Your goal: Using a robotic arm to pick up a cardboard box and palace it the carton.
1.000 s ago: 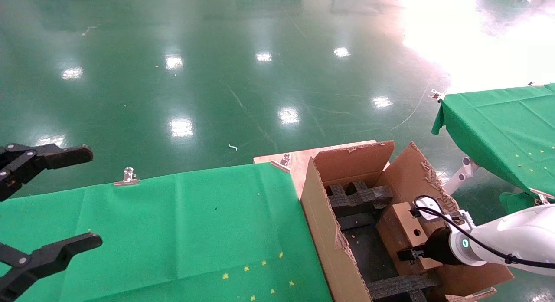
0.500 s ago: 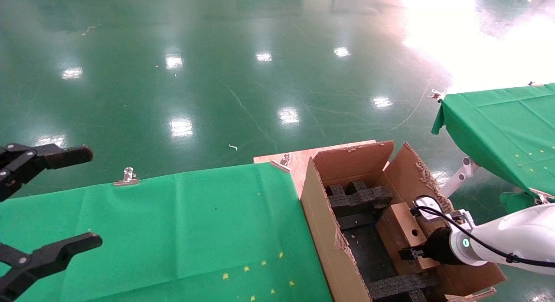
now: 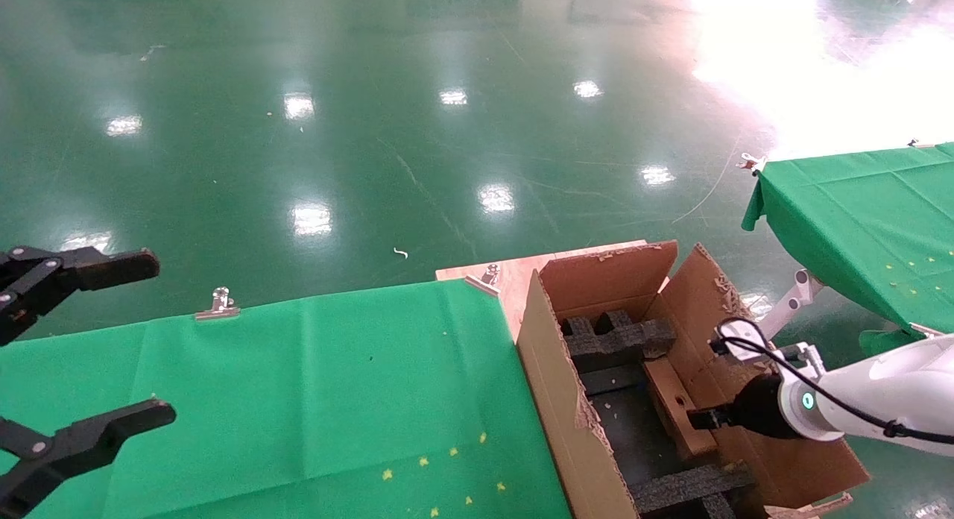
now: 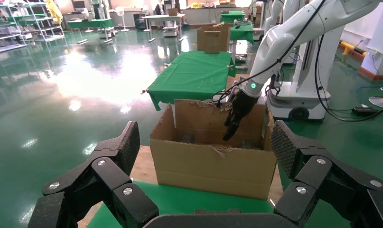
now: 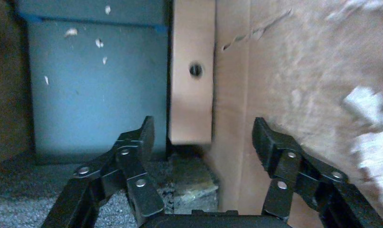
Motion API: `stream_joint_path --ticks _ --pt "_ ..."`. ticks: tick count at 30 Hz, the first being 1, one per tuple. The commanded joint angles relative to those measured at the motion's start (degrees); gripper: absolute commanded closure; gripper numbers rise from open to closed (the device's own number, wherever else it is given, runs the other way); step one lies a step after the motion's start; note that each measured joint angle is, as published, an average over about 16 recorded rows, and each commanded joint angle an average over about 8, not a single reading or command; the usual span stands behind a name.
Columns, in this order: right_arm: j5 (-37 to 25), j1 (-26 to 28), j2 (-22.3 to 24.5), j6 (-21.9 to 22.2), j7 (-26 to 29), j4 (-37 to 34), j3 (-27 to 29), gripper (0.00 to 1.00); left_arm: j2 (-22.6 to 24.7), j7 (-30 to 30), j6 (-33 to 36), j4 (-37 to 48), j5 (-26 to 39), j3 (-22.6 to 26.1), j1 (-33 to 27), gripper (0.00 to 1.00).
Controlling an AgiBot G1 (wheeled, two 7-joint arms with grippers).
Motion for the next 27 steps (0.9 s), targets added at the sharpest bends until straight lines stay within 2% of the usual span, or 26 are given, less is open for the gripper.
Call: stream_joint_path --ticks 1,7,13,17,22,27 --pt "-0.4 0.3 0.3 -0.2 0.3 0.4 0.1 0.0 0.0 0.0 0.0 0.0 0.0 0.0 0.0 0.0" --pt "0.1 5.3 1.6 -0.5 -0.6 3.9 2.8 0.0 0.0 0.0 0.0 0.0 0.0 0.0 0.0 0.0" --pt "4.4 11.6 1.6 -1.1 -5.2 6.9 6.3 0.0 0.0 0.0 0.0 0.0 0.0 0.0 0.0 0.0" --pt "10.6 15.4 0.9 -2.9 -10.8 7.7 8.6 0.0 0.0 0.0 0.0 0.0 0.0 0.0 0.0 0.0" --pt "22.0 19.7 0.5 -7.6 -19.6 8.0 11.9 0.0 0.0 0.0 0.0 0.0 0.0 0.0 0.0 0.0" --pt "31.3 22.4 0.8 -11.9 -25.6 8.1 14.8 0.0 0.0 0.0 0.0 0.0 0.0 0.0 0.0 0.0"
